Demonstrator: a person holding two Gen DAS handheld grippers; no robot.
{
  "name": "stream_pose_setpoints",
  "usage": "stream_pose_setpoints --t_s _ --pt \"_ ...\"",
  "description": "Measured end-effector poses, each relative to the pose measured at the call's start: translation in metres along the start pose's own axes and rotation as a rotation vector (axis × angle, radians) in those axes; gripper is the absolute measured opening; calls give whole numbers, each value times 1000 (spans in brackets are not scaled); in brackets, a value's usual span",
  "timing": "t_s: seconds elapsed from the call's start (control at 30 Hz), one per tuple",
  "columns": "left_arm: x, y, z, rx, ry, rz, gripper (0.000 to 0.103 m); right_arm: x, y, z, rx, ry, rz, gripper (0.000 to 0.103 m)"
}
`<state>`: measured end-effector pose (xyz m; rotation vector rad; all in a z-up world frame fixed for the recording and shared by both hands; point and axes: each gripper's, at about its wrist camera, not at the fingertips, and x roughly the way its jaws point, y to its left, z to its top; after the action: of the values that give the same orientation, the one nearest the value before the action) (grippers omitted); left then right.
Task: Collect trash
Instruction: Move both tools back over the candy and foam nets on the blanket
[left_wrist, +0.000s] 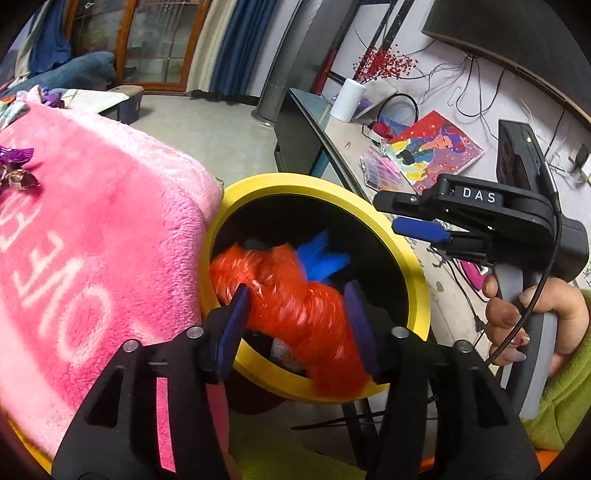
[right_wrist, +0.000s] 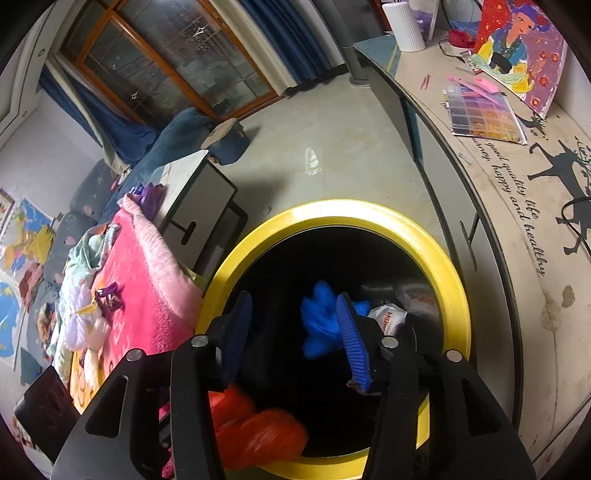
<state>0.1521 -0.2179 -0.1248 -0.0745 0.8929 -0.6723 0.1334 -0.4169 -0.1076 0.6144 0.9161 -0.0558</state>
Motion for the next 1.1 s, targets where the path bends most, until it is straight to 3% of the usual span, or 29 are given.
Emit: stream_pose_setpoints --t_s 0.17,0.33,0.6,0.87,0.93,1.1 --pt "-12 3 3 -9 -39 -3 76 -5 5 0 -14 -24 -12 52" --pt "-35 10 8 -14 -114 60 92 -15 18 -1 -59 -81 -13 65" --pt "-74 34 17 -57 -217 248 92 -33 53 -7 -154 -155 16 67" --pt "-110 59 20 -118 -297 356 92 -42 95 -22 -284 -197 54 67" --pt "-119 65 19 -132 -315 380 92 -43 105 -28 -319 -201 64 76" --pt "-141 83 15 -169 -352 435 92 -46 131 -45 -401 -225 92 77"
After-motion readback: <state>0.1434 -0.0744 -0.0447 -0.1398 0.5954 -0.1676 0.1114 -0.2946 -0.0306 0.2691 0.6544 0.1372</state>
